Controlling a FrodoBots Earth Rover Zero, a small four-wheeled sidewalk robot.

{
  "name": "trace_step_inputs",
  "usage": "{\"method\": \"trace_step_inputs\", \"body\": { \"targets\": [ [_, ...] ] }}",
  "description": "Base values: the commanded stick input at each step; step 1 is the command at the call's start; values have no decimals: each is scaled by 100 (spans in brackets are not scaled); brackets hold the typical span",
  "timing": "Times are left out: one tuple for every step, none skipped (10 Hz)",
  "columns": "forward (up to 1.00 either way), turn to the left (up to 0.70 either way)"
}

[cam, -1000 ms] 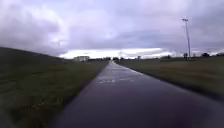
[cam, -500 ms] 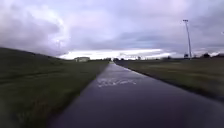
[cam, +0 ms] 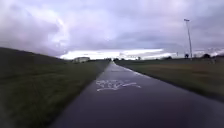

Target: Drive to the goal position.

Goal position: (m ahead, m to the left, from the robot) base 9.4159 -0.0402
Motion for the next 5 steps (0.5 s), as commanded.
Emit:
{"method": "trace_step_inputs", "body": {
  "targets": [
    [70, 0],
    [70, 0],
    [70, 0],
    [70, 0],
    [70, 0]
  ]
}}
